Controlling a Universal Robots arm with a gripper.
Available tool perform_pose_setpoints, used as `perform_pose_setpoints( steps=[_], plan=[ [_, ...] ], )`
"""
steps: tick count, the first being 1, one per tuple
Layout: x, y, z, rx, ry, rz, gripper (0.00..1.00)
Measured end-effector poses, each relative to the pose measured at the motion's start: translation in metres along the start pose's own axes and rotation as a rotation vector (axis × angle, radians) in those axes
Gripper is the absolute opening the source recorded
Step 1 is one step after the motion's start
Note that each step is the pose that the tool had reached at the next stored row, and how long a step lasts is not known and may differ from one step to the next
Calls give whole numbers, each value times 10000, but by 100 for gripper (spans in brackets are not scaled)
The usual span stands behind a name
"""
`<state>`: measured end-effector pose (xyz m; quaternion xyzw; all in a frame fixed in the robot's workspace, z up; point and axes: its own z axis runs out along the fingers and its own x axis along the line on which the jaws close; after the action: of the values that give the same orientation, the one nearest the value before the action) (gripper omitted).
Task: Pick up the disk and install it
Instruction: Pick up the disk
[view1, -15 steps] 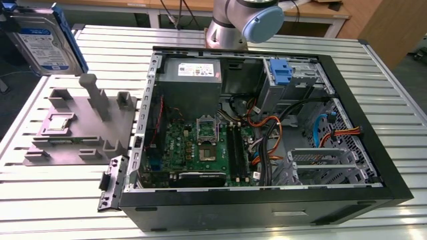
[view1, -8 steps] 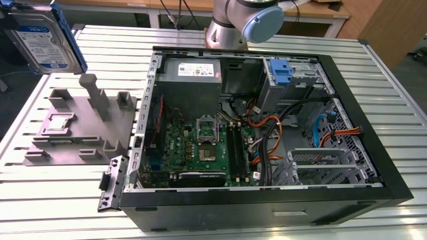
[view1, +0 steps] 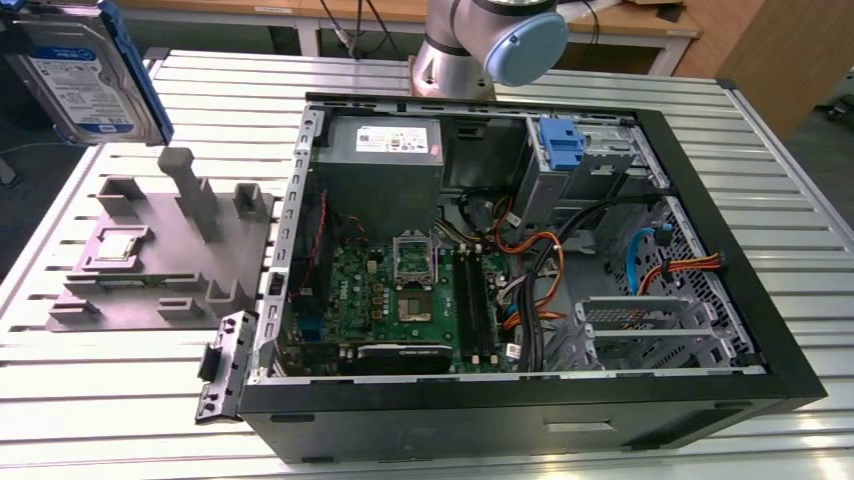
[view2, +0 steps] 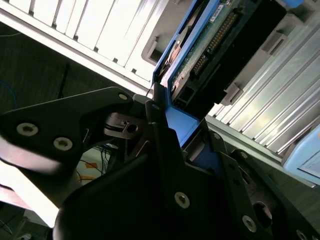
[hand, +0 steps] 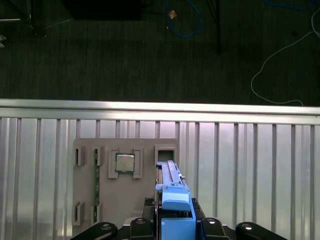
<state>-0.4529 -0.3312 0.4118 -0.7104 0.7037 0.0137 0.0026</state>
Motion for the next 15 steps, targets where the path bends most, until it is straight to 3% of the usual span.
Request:
perform_pose_setpoints(
  steps=[15],
  plan=[
    [-2, 1, -97, 0, 2, 0, 36]
  ],
)
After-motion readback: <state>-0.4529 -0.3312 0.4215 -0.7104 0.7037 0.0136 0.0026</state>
